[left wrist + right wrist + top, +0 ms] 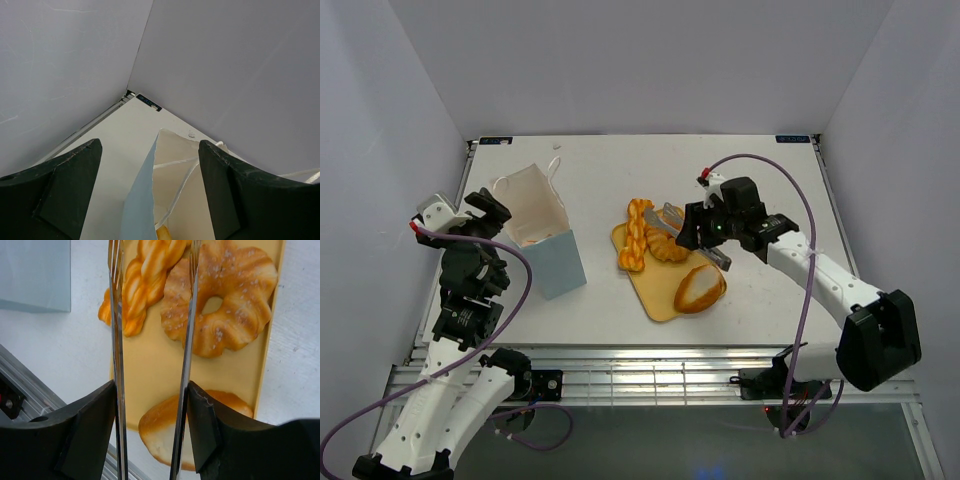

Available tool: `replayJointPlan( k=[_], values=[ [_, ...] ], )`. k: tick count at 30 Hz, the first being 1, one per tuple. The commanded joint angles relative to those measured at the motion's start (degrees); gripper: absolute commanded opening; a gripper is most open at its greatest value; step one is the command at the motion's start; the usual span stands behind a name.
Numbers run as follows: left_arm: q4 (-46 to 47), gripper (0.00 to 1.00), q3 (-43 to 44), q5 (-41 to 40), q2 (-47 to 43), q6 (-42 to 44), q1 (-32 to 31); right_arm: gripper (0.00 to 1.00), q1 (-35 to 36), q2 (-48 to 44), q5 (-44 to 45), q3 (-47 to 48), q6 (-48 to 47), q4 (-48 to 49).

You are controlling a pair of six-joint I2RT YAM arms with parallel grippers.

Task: Place the fake bread into the paper bag

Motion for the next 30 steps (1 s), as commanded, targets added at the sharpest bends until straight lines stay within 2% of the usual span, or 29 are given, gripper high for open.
replayJointPlan(
  k=[1,14,30],
  values=[
    [-0.18,0.88,0.42,0.83,-0.35,-0.22,-0.31,0.61,-2.54,3.47,-3.99,5.92,-1.67,4.07],
    [-0.18,0.88,0.51,1.10,-1.06,-0.66,-0.49,0.61,-6.86,19.46,-8.21,16.56,-4.13,4.68],
    [-0.18,0.88,0.77,1.53,-1.32,-0.66,-0.49,0.62,-7.92,27.91,-11.81,19.11,-3.96,7.67]
  ],
)
